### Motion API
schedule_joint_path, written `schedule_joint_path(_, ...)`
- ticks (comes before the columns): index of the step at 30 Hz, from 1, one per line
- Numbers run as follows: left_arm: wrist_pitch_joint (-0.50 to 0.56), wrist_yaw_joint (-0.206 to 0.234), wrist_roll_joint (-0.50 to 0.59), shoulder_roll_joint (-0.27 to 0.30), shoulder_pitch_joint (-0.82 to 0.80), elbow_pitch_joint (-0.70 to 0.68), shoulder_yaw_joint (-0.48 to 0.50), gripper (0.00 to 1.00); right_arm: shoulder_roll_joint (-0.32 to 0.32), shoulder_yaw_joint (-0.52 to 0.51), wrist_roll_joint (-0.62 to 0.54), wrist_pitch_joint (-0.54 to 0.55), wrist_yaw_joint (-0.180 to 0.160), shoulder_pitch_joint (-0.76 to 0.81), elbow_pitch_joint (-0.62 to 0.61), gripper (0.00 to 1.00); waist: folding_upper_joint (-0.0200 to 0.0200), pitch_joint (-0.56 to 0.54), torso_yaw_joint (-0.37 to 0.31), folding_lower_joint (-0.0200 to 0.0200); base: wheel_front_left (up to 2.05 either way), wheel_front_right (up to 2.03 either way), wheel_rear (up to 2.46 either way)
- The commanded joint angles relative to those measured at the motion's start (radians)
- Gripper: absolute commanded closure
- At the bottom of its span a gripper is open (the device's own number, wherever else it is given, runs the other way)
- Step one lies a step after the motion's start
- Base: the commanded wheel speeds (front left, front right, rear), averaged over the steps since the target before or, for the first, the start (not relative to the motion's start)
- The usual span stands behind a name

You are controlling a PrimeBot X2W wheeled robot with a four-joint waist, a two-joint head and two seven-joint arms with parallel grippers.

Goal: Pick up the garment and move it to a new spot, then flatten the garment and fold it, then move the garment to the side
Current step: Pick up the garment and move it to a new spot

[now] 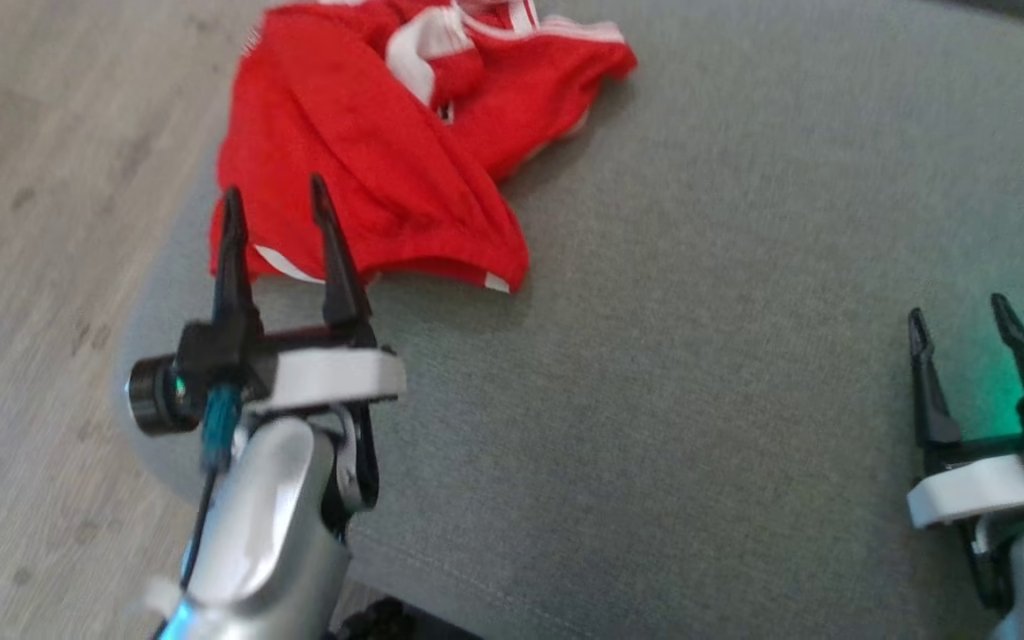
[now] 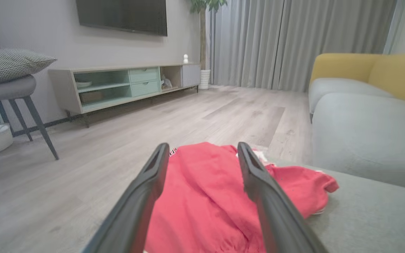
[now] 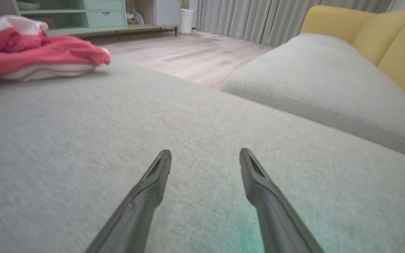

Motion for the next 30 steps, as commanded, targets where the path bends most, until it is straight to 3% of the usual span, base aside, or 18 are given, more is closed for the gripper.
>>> schedule_joint_path(1, -0.005, 0.017, -0.029, 0.013, -0.041, 0.004, 0.023, 0.00, -0.022, 0.020, -0.007, -0.011, 0.008, -0.019, -0.031, 0.00, 0.0000, 0.098, -0.026, -0.0003, 0.00, 0.00, 0.00)
schedule_joint_path(10, -0.005, 0.088, -0.244, 0.013, -0.148, 0.300, -0.016, 0.00, -0.055, 0.052, -0.005, -0.011, 0.008, -0.049, -0.035, 0.00, 0.0000, 0.141, -0.069, -0.0003, 0.00, 0.00, 0.00)
schedule_joint_path(16, -0.005, 0.060, -0.369, 0.013, -0.152, 0.386, -0.027, 0.00, -0.051, 0.059, -0.001, -0.011, 0.008, -0.058, -0.030, 0.00, 0.0000, 0.140, -0.079, -0.0003, 0.00, 0.00, 0.00)
schedule_joint_path(17, -0.005, 0.047, -0.393, 0.013, -0.153, 0.396, -0.034, 0.15, -0.050, 0.058, 0.001, -0.011, 0.008, -0.059, -0.029, 0.00, 0.0000, 0.140, -0.080, -0.0003, 0.00, 0.00, 0.00)
schedule_joint_path(18, -0.005, 0.038, -0.411, 0.013, -0.157, 0.402, -0.040, 0.52, -0.049, 0.057, 0.003, -0.011, 0.008, -0.060, -0.030, 0.00, 0.0000, 0.142, -0.080, -0.0003, 0.00, 0.00, 0.00)
schedule_joint_path(19, -0.005, 0.030, -0.423, 0.013, -0.162, 0.407, -0.045, 0.99, -0.050, 0.055, 0.004, -0.011, 0.008, -0.061, -0.031, 0.00, 0.0000, 0.144, -0.079, -0.0003, 0.00, 0.00, 0.00)
schedule_joint_path(24, -0.005, 0.016, -0.383, 0.013, -0.184, 0.367, -0.039, 1.00, -0.050, 0.049, 0.006, -0.011, 0.008, -0.065, -0.027, 0.00, 0.0000, 0.141, -0.072, -0.0003, 0.00, 0.00, 0.00)
schedule_joint_path(27, -0.005, 0.045, -0.240, 0.013, -0.195, 0.263, 0.011, 1.00, -0.040, 0.053, 0.009, -0.011, 0.008, -0.065, -0.020, 0.00, 0.0000, 0.119, -0.070, -0.0003, 0.00, 0.00, 0.00)
schedule_joint_path(30, -0.005, 0.041, -0.092, 0.013, -0.186, 0.105, 0.069, 1.00, -0.007, 0.067, 0.019, -0.011, 0.008, -0.068, -0.008, 0.00, 0.0000, 0.061, -0.088, -0.0003, 0.00, 0.00, 0.00)
